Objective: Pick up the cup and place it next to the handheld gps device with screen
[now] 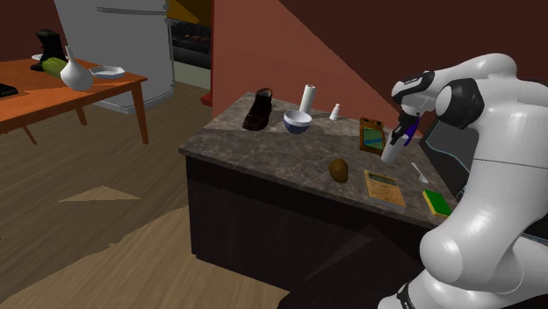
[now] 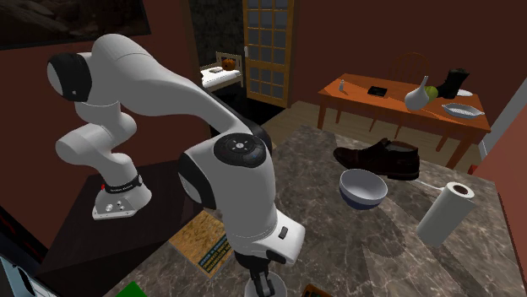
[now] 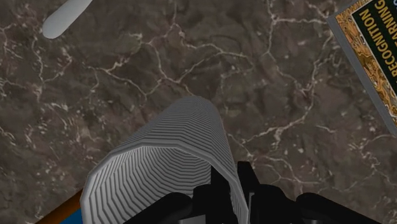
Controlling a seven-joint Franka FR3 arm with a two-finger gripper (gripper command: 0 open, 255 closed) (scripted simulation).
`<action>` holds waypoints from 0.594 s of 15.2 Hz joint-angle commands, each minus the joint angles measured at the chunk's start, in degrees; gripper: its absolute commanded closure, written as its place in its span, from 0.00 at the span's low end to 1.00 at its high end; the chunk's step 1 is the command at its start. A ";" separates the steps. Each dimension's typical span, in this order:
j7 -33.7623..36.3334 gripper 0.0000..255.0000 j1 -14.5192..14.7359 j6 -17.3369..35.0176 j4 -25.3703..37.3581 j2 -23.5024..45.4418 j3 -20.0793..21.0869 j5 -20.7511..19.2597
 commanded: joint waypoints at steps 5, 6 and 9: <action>0.04 0.00 0.02 0.12 -0.19 0.05 -0.03 -0.05; 0.04 0.00 0.03 0.13 -0.21 0.04 -0.03 -0.05; 0.40 0.00 0.19 -2.89 1.38 -1.47 -0.36 -0.65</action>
